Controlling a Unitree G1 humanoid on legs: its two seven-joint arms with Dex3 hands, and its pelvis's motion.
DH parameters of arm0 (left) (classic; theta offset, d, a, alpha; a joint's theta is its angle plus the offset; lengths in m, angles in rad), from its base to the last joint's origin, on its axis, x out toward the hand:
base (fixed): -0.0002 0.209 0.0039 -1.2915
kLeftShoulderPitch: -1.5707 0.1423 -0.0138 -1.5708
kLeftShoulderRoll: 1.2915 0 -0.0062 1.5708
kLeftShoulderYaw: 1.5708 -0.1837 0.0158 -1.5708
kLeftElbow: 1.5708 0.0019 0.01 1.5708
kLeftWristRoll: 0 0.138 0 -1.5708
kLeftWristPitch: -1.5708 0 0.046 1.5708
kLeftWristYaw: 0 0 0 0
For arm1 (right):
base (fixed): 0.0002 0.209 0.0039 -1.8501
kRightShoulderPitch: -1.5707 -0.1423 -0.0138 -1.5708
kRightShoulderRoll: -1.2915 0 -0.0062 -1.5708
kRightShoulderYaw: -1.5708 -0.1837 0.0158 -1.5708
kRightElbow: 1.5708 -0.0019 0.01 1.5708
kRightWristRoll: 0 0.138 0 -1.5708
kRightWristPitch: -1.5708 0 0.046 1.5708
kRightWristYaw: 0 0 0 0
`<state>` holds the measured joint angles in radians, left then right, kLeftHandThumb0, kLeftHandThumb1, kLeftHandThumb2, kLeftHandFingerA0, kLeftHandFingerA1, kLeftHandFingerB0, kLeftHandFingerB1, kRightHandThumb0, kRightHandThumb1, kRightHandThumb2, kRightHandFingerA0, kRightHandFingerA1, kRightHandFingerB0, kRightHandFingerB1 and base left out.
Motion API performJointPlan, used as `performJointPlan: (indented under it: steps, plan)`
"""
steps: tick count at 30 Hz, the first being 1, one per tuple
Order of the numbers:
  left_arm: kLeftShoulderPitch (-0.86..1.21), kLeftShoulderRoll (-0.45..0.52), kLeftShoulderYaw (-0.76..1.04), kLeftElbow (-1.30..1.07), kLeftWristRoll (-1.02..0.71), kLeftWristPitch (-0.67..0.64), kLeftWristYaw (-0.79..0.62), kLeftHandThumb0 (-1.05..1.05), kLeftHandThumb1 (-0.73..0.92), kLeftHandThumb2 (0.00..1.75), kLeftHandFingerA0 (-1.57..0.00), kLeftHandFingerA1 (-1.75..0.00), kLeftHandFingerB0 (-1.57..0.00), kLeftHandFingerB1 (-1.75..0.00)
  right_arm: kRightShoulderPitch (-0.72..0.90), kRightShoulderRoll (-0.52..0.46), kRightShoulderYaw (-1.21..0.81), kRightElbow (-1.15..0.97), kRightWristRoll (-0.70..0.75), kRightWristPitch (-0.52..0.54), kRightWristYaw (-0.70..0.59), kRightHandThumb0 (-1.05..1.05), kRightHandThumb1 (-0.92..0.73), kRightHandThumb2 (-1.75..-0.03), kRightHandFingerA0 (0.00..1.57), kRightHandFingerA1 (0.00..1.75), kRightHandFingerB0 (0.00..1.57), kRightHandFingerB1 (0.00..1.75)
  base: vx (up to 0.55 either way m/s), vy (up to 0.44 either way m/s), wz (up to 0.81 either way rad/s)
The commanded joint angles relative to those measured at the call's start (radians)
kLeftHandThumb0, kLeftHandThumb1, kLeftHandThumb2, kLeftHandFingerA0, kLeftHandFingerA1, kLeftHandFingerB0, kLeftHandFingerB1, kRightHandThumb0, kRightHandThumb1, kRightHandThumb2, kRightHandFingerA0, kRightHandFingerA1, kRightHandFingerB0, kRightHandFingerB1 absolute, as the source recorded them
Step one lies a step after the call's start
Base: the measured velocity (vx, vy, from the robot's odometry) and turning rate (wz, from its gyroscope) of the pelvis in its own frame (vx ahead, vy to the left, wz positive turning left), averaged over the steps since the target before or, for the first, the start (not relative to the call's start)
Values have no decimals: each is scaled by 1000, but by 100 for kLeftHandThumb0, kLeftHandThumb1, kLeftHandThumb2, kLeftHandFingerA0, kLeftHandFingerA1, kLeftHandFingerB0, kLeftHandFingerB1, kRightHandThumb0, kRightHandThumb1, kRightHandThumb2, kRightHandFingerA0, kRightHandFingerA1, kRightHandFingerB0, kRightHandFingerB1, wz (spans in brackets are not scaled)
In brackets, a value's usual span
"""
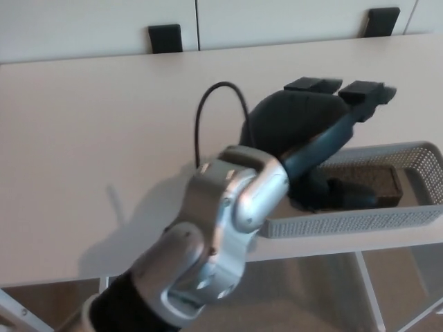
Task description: The robot walks towards a desk on which an eraser is kept on the left hand side and a container is kept on the right hand side. The robot picks up the eraser using its left hand and places it in the container.
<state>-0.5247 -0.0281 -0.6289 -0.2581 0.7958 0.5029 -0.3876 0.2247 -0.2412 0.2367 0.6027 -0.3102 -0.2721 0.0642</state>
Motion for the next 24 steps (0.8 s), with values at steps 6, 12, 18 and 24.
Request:
performJointPlan:
  steps: [6, 12, 18, 24]
  plan:
    - [764, 297, 951, -326, -1517, -159, -1115, -92, 70, 111, -29, -42, -29, -42, 27, -46, -21, 53, 18, -6, 21, -35, -67, -60, 72, 48, 53, 41, 0, 0, 0]
    - [957, 482, 1016, -189, -1553, -252, -1227, -95, 79, 65, -48, -35, -49, -36, 27, -39, -16, 87, 4, -8, -6, -37, -67, -60, 75, 48, 54, 41, 0, 0, 0]
    - [1024, 601, 1077, -144, -1604, -262, -1227, -105, 63, 106, -53, -45, -50, -43, 23, -26, -10, 143, 4, -40, -19, -36, -66, -60, 74, 50, 55, 43, 0, 0, 0]
    - [1032, 609, 1025, -113, -1646, -264, -1227, -100, 65, 107, -63, -51, -46, -43, 18, -29, -12, 133, 3, -35, -16, -36, -65, -60, 76, 51, 56, 43, 0, 0, 0]
